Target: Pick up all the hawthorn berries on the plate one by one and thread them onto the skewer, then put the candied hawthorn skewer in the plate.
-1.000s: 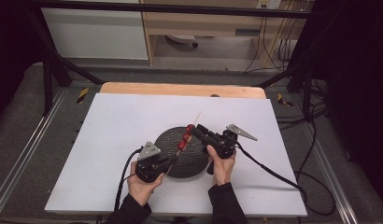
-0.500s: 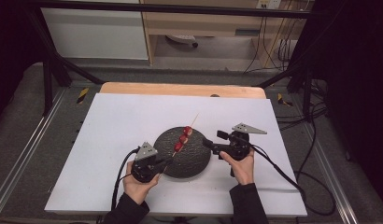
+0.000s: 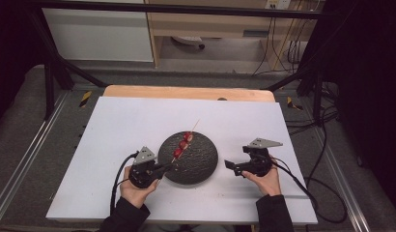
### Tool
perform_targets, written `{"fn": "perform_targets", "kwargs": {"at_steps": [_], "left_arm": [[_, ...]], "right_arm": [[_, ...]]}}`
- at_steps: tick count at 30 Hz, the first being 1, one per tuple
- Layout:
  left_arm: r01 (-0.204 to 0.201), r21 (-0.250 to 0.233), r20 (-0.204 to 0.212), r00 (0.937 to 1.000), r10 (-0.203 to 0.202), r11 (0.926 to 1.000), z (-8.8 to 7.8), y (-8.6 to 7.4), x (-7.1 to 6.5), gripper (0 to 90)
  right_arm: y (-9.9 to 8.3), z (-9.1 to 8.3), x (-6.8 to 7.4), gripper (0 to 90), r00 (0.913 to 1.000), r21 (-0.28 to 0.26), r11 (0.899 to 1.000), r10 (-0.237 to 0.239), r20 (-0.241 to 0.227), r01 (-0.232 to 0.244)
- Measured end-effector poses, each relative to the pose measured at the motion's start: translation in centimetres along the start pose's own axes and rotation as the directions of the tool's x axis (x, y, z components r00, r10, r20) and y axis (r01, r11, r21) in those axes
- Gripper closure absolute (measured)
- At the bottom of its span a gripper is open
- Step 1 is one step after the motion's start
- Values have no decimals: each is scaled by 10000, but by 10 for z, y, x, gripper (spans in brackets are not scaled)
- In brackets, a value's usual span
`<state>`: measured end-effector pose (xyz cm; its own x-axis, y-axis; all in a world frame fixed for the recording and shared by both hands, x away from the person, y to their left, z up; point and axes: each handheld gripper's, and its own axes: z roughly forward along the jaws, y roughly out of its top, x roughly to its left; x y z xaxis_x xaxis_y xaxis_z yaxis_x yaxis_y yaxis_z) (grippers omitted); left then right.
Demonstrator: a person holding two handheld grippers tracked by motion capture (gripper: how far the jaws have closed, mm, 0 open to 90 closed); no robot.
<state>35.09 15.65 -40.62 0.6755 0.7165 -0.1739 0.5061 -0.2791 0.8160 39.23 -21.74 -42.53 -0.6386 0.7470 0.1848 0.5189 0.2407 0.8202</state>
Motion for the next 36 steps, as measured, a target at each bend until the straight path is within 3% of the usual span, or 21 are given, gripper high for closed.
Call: {"fn": "perform_targets", "kwargs": {"at_steps": [10,15,30,36], "left_arm": [[168,294,-258,9995,-161,9994,1,1,10,886],[67,683,-463,9989,-35,9976,4,2,12,886],[-51,1546,-852,9962,184,9880,15,1,9,885],[-37,2020,-996,9947,243,9794,21,3,6,885]], "right_arm": [[-33,-15,-13,7,10000,313,9995,31,-13,-31],[-43,-22,-18,12,10000,387,9992,99,-14,-98],[-50,-29,-16,9,9999,480,9987,143,-10,-142],[-51,-30,-17,9,10000,532,9986,45,-7,-45]]}}
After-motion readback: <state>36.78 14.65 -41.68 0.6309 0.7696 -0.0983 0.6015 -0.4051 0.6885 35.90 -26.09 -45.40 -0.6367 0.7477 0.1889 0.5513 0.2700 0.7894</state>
